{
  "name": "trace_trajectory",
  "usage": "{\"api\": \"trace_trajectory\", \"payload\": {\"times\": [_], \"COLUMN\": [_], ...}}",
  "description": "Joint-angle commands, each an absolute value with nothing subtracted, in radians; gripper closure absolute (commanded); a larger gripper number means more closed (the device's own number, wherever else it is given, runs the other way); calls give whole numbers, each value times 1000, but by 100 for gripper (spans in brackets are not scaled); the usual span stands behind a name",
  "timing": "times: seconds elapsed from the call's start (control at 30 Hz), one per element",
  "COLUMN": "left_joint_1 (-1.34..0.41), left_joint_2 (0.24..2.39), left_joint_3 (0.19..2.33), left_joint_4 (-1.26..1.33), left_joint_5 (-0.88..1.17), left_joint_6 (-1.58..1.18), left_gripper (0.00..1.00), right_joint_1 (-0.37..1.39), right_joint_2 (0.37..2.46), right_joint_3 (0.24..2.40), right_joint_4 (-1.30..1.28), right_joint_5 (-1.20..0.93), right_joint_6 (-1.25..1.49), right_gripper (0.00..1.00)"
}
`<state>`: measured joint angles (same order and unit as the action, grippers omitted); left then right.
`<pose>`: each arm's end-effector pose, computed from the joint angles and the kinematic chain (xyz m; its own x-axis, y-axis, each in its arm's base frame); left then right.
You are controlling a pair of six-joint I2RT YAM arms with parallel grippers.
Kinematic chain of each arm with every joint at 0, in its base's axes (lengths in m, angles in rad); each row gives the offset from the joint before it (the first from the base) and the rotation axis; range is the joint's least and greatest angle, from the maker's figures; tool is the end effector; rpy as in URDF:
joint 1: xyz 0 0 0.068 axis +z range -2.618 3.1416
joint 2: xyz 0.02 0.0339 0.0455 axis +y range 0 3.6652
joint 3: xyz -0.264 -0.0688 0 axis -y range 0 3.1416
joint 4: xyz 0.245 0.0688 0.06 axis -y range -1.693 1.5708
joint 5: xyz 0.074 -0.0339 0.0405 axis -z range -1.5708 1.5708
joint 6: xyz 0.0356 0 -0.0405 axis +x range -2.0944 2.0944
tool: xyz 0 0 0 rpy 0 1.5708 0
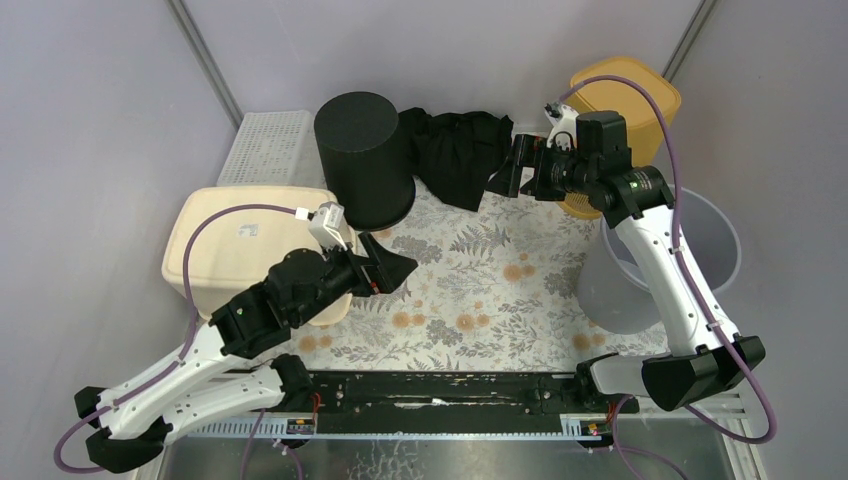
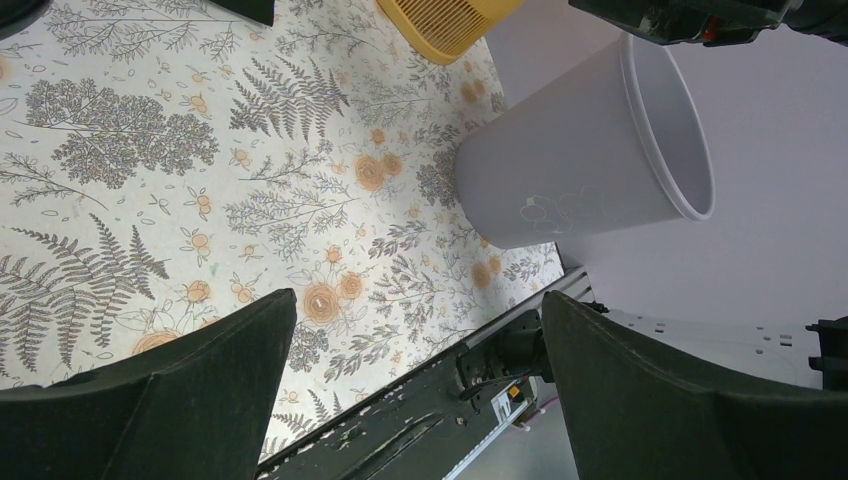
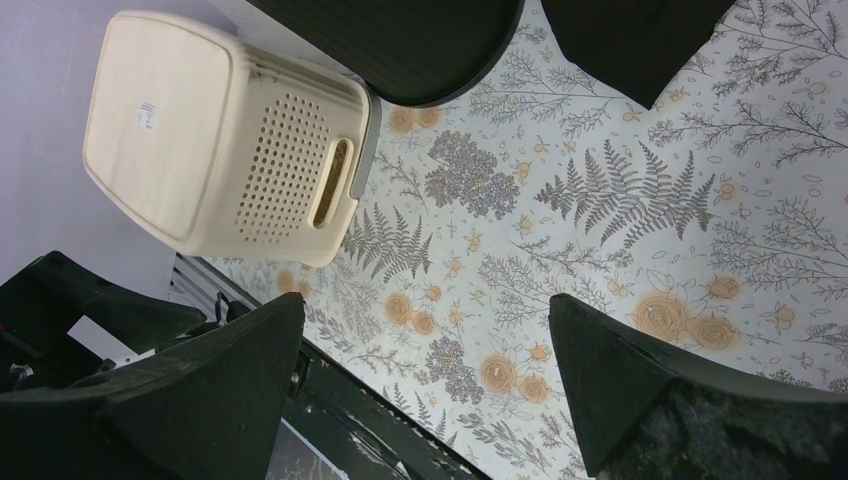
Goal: Turn the large container upside down
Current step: Move the container to the corner of the board.
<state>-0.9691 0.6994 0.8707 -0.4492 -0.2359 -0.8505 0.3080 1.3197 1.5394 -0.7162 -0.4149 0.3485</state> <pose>0.0938 -0.1219 0.3545 -0.6093 -0.4037 -0.6825 0.3281 0.6552 -0.6805 0.2569 0.0968 0.4304 -0.6367 0.1254 -0.7608 -0.4232 0.7680 0.4807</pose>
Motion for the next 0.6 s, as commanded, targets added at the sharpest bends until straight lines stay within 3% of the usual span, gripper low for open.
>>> {"api": "trace_trajectory", "payload": {"times": [0.0,0.57], "left_joint_1": [-971,-972], "left_joint_2": [698,673], "left_joint_3": [868,846], "left_joint_4": [-394,-387], "left_joint_5": [-267,-295], "left_joint_6": [-836,-844], "left_gripper": [0,0], "right_joint_1": [319,320], "right_joint_2": [1295,1286], "right_joint_3": [1546,1498], "right_joint_4": [-712,-697], "right_joint_5": [-456,-462], "right_joint_6": [338,337], "right_gripper": [0,0]}}
